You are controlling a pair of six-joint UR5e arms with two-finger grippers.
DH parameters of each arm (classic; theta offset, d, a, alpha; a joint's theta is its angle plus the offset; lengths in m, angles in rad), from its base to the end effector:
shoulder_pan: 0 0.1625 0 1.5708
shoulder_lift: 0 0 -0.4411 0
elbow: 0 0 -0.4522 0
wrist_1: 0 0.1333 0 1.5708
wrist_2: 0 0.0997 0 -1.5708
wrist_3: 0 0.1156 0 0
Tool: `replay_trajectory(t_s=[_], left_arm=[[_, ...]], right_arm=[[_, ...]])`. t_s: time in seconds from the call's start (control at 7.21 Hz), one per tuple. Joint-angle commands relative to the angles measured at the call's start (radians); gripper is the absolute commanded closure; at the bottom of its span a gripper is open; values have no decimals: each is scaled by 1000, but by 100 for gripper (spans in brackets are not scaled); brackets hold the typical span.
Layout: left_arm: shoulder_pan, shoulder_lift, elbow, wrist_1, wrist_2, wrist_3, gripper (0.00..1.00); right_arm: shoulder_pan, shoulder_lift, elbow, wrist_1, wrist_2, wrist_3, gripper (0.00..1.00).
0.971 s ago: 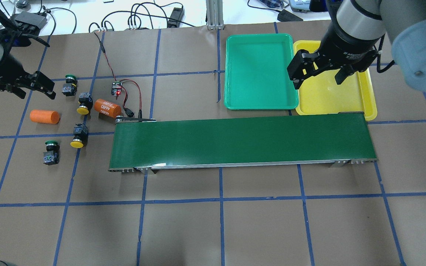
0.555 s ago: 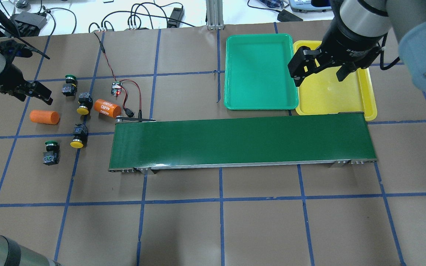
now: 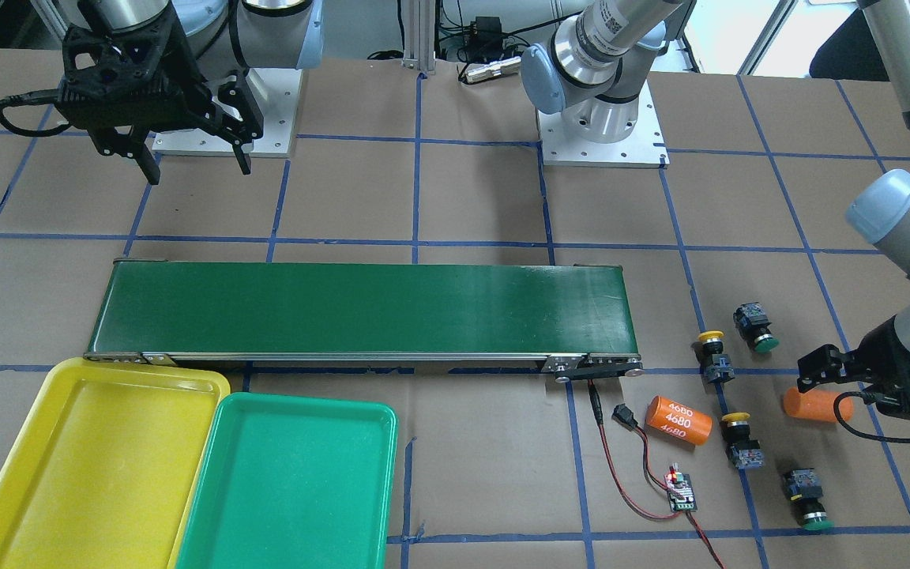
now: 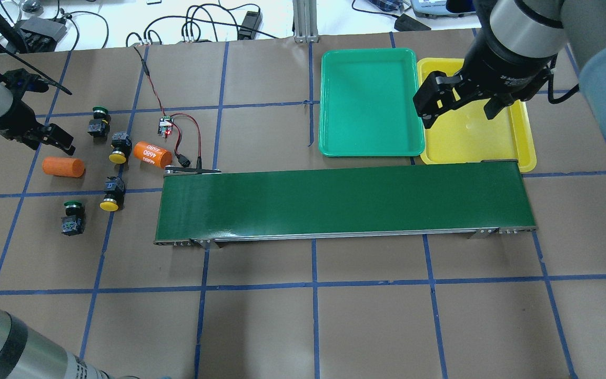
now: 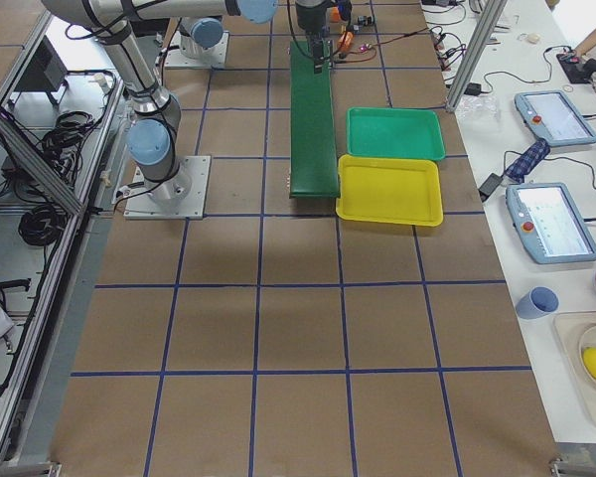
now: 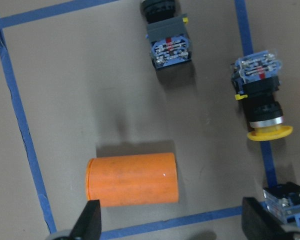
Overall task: Sort buttons by color to trays
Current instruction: 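Lower the left gripper and grasp the orange cylinder cell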
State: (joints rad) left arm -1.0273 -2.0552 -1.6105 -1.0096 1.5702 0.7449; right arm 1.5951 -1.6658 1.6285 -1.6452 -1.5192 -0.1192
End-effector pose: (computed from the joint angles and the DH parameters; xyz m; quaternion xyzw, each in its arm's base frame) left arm 0.2483 -0.6688 0.2147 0.1005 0.9948 -0.0150 0.0109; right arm 0.1519 -0.5185 0.5149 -0.0730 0.9954 -0.0570 0.0231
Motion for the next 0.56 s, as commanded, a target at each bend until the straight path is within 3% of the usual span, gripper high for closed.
replay_trajectory(t_s=[0.0,0.42], left_arm=[[9,-35,6,16,36,5,0],[10,-72,43,11,37,-48,0]], right_arm=[[-12,5,-10,-19,11,6,0],[-18,9,-9,-27,13,3,0]])
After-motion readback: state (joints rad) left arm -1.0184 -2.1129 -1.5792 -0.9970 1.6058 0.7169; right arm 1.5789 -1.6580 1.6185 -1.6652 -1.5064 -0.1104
